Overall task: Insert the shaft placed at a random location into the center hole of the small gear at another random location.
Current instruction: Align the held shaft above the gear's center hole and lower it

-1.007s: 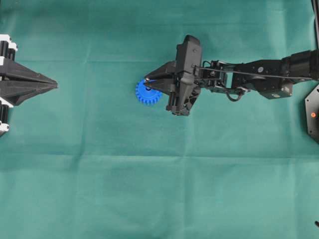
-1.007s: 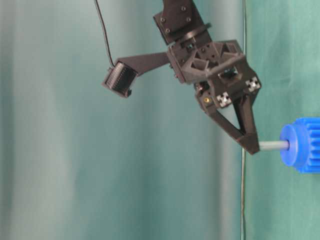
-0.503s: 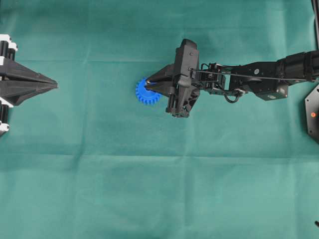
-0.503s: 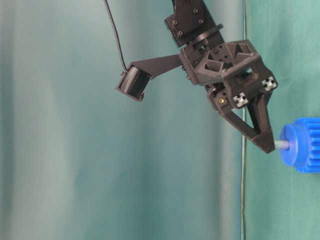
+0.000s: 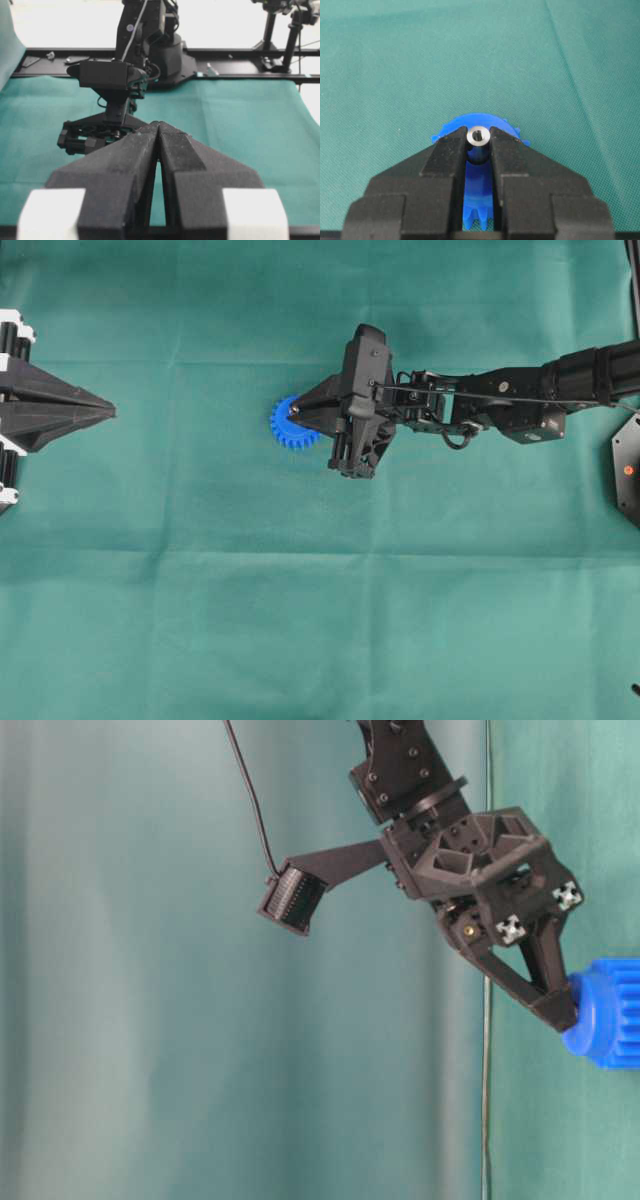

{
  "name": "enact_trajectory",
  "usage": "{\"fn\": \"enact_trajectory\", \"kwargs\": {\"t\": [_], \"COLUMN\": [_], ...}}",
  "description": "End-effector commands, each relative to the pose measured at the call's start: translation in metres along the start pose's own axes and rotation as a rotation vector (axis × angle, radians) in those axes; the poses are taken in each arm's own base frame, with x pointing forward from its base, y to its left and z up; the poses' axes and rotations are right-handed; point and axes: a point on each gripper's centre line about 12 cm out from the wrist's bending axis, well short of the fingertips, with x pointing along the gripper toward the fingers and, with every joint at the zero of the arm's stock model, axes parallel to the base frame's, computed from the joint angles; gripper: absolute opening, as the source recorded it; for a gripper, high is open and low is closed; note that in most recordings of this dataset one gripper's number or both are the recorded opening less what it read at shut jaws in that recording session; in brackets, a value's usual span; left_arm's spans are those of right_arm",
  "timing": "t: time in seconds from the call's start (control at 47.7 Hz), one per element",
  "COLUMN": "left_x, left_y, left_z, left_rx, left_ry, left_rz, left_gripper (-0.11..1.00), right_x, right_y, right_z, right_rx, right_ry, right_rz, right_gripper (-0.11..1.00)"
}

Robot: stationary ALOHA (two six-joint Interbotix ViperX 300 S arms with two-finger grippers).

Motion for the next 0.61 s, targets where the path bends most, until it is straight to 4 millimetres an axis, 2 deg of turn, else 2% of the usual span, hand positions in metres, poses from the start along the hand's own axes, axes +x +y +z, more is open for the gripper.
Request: {"fn": "enact_trajectory", "kwargs": {"t": [0.0,0.461,0.524,0.587], "left_x": [0.0017,0.0017,0.0017,0.0017], "left_y": [-0.0004,-0.0004,0.0,-0.0003], "left_z": [0.0059,0.0059,0.0059,0.0066], "left_rx": [0.001,0.003,0.001,0.001], "left_ry": [-0.015,-0.015,-0.015,-0.017], "left_rz": [-0.002,-0.002,-0.001,-0.002], "left_gripper": [0.0,0.0,0.0,0.0], "right_x": [-0.0002,-0.0003,-0.0003,-0.0005], "right_y": [-0.0001,0.0001,0.0001,0.0007], "right_z": [0.0134,0.0079,0.0079,0.0073], "right_rx": [-0.003,-0.001,0.0,0.0], "right_ry": [-0.029,0.014,0.014,0.015], "right_rz": [0.0,0.001,0.001,0.003], "right_gripper": [0.13,0.14,0.2,0.36]}}
